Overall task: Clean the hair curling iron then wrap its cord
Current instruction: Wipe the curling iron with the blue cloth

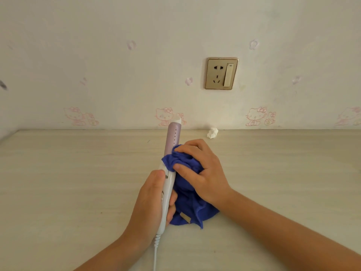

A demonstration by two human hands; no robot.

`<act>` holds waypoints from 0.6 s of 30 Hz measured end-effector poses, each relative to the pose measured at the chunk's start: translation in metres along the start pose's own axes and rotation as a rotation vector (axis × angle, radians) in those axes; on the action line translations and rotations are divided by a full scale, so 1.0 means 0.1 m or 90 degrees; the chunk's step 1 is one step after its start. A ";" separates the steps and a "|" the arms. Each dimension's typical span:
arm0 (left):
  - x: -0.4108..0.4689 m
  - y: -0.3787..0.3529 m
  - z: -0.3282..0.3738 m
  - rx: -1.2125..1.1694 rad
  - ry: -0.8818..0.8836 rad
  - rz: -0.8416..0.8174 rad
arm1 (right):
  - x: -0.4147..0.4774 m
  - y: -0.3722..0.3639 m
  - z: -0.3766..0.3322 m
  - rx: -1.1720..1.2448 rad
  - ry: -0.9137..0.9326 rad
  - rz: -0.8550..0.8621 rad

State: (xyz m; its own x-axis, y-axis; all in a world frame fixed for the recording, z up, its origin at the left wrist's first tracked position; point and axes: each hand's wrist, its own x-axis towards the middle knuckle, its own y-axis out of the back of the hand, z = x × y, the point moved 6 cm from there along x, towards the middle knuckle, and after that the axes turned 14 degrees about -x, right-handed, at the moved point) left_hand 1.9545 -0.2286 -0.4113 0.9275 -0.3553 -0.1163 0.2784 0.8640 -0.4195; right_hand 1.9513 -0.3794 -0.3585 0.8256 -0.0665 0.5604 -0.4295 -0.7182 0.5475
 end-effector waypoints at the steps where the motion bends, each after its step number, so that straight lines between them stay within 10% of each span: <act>1: 0.01 0.01 0.00 0.001 -0.002 0.009 | 0.03 -0.03 0.01 -0.008 0.009 -0.005; 9: -0.01 -0.03 0.00 0.080 -0.071 -0.029 | 0.57 0.36 0.27 0.062 -0.053 0.102; 18: 0.03 0.04 0.01 0.038 -0.038 -0.023 | 0.48 0.18 0.11 0.066 0.052 -0.017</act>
State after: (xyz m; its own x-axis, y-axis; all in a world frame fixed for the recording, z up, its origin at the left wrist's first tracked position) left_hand 1.9589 -0.2264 -0.4125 0.9292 -0.3666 -0.0468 0.3252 0.8712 -0.3677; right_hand 1.9869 -0.4035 -0.3287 0.8022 0.0070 0.5970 -0.3641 -0.7867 0.4985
